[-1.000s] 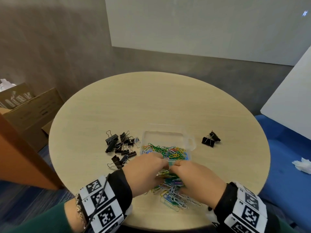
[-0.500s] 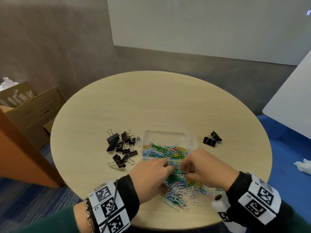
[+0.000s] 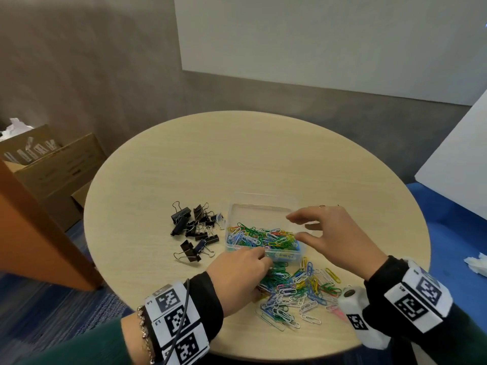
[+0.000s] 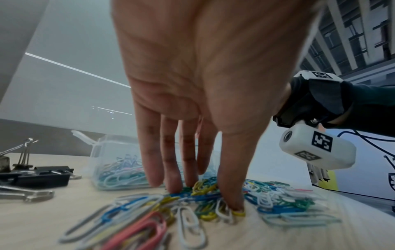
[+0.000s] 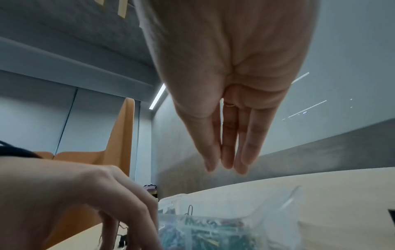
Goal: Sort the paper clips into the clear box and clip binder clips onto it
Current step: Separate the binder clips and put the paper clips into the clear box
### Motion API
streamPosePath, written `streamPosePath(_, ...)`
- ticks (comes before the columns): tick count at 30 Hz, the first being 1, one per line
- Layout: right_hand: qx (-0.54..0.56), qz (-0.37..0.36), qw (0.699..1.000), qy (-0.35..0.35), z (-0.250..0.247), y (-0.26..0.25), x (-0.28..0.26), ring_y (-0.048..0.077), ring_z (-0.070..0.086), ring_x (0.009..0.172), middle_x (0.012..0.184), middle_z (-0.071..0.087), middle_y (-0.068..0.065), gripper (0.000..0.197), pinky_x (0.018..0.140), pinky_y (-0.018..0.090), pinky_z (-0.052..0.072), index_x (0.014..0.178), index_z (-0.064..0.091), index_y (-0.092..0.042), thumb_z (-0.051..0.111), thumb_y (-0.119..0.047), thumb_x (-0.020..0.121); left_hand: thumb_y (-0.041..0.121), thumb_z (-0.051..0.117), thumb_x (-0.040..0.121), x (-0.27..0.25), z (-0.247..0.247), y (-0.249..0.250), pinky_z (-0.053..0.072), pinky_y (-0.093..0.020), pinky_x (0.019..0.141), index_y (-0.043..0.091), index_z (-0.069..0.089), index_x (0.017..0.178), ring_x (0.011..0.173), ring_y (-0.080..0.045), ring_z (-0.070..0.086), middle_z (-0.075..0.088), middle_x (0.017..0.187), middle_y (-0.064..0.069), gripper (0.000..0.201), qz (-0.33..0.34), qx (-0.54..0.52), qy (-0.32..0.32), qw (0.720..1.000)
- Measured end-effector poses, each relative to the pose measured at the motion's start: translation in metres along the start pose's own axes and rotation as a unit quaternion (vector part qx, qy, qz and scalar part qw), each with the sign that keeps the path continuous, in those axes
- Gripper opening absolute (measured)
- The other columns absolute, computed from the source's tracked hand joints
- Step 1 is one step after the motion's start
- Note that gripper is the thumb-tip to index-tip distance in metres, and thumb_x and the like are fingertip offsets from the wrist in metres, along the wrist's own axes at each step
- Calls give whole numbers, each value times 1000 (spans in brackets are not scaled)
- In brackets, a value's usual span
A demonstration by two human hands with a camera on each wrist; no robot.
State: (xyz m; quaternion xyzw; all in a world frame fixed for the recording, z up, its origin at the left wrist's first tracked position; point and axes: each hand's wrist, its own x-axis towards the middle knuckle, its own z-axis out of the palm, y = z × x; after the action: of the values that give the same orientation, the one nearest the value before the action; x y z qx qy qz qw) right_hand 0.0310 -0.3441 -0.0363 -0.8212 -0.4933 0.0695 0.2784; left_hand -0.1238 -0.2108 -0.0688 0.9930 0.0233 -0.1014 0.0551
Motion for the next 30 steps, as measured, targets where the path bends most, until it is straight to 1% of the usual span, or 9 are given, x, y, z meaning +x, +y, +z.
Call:
streamPosePath(2, -21, 8, 1000, -20, -6, 3, -1, 1, 65, 88, 97, 69, -11, 28, 81, 21, 56, 110, 68, -23, 72, -17, 83, 22, 59, 90, 1, 0, -1, 52, -43, 84, 16, 44, 134, 111, -27, 52, 49, 125, -5, 48, -3, -3, 0, 1000)
streamPosePath(7, -94, 11, 977, -193, -8, -6, -13, -1, 64, 79, 91, 67, -13, 19, 73, 19, 55, 96, 67, -30, 75, -28, 79, 20, 56, 93, 0, -2, 1, 48, -39, 79, 14, 52, 125, 106, -29, 56, 53, 121, -7, 33, 1, 6, -2, 1000)
streamPosePath(11, -131, -9, 962, -239, 15, -18, -21, 6, 59, 102, 115, 65, -9, 55, 85, 21, 48, 125, 60, -27, 78, -36, 74, 12, 55, 93, 0, 1, 1, 47, -38, 72, 12, 57, 117, 98, -30, 58, 56, 115, -9, 25, 7, 21, 6, 1000)
streamPosePath(14, -162, -24, 956, -242, 32, -20, -24, 13, 56, 105, 119, 58, -7, 62, 88, 28, 48, 130, 53, -28, 77, -37, 73, 8, 55, 93, 2, 4, 0, 44, -35, 69, 12, 59, 116, 95, -29, 58, 57, 112, -10, 24, 12, 23, 10, 1000)
streamPosePath(17, -179, -23, 957, -228, 39, -18, -24, 14, 51, 91, 111, 53, -5, 38, 73, 28, 43, 115, 58, -26, 71, -30, 79, 8, 52, 95, 3, 2, 0, 41, -33, 70, 11, 59, 117, 98, -29, 58, 56, 114, -10, 23, 15, 23, 6, 1000)
streamPosePath(20, -185, -36, 957, -219, 39, -17, -21, 16, 51, 89, 108, 56, -2, 20, 70, 25, 34, 106, 61, -25, 64, -21, 86, 7, 51, 95, 4, 2, -1, 47, -37, 75, 10, 59, 114, 98, -30, 58, 57, 113, -11, 21, 11, 21, -4, 1000)
streamPosePath(25, -151, -39, 965, -211, 32, -7, -17, 8, 47, 74, 73, 43, -19, 17, 58, 14, 30, 100, 68, -25, 67, -23, 84, 7, 52, 94, 3, 1, -6, 52, -43, 78, 12, 61, 110, 94, -30, 60, 58, 107, -9, 19, 11, 2, 15, 1000)
streamPosePath(27, -125, -30, 971, -204, 26, -5, -17, 7, 53, 73, 75, 51, -17, 15, 58, 13, 36, 97, 70, -25, 69, -24, 82, 11, 50, 96, 3, -4, -8, 51, -41, 82, 12, 61, 112, 96, -29, 59, 58, 109, -8, 19, 11, -11, 25, 1000)
streamPosePath(30, -82, -11, 976, -201, 14, -5, -15, 10, 62, 74, 78, 62, -10, 14, 64, 22, 50, 93, 72, -24, 72, -26, 79, 17, 51, 95, 1, -14, -11, 49, -34, 84, 15, 64, 110, 99, -23, 59, 60, 110, -4, 20, 15, -47, 51, 997)
